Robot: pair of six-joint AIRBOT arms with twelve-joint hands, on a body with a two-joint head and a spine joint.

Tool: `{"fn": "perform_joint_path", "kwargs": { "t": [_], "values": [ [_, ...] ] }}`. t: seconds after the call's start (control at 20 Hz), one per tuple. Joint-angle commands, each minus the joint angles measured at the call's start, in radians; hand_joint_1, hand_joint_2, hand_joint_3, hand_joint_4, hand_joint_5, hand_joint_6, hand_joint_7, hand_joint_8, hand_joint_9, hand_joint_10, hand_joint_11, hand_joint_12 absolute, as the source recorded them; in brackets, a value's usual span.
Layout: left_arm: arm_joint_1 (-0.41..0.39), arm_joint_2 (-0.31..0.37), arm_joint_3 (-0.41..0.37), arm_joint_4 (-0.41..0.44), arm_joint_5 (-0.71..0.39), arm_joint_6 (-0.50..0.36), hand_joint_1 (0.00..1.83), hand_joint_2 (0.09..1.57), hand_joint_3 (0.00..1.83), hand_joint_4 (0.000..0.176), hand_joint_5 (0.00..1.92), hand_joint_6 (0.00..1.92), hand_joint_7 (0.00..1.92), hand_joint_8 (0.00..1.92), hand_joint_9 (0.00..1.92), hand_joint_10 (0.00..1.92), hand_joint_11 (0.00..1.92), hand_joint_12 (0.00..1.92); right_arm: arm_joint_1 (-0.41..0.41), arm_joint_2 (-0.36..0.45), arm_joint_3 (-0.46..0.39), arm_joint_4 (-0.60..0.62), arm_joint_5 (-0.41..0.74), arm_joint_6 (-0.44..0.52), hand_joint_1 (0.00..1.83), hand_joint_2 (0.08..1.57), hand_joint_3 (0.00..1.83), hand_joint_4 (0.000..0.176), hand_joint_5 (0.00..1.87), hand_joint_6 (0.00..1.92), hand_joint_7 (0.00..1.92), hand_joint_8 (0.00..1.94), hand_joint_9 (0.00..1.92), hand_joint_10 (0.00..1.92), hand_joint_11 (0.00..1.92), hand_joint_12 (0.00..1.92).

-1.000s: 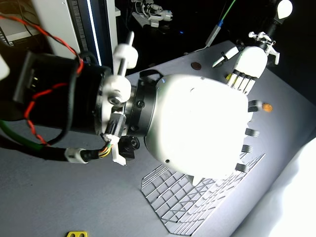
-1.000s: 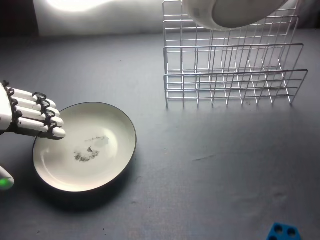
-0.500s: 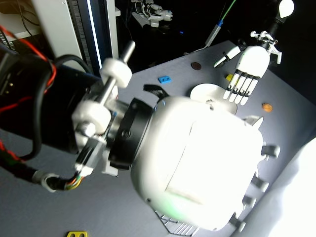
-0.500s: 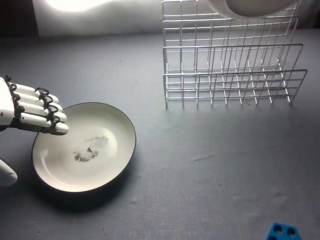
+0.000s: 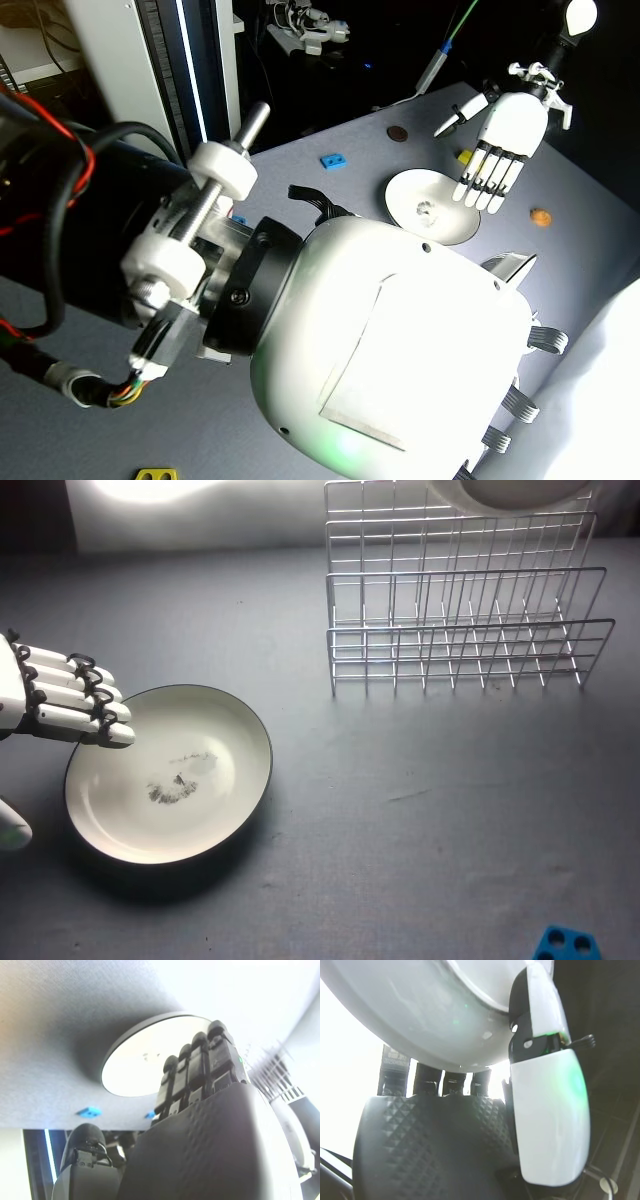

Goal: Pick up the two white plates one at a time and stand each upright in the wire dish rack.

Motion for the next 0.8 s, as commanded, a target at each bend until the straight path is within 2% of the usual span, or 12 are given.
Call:
{"fn": "perform_joint_path", "kwargs": {
  "t": [0.0,0.5,0.75],
  "values": [
    [-0.011,0.007,0.007,-0.055,-0.019,-0.004,0.0,1.07,0.0,0.0,0.04,0.0,0.02,0.01,0.0,0.0,0.0,0.0,0.027,0.007,-0.004,0.038,0.071,0.032,1.2,1.14,0.0,0.016,0.88,1.15,0.99,0.97,1.24,0.01,0.78,1.17],
    [-0.01,0.007,0.005,-0.055,-0.019,-0.009,0.0,1.07,0.0,0.0,0.01,0.0,0.0,0.0,0.0,0.0,0.0,0.0,0.053,0.061,-0.071,0.038,0.073,0.047,1.21,1.13,0.0,0.023,0.92,1.1,1.0,0.95,1.25,0.01,0.78,1.17],
    [-0.01,0.008,0.004,-0.055,-0.019,-0.009,0.0,1.07,0.0,0.0,0.03,0.01,0.01,0.0,0.0,0.0,0.0,0.0,0.045,0.074,-0.082,0.035,0.077,0.056,1.21,1.14,0.0,0.019,0.9,1.12,1.0,0.96,1.26,0.01,0.78,1.17]
  ]
}}
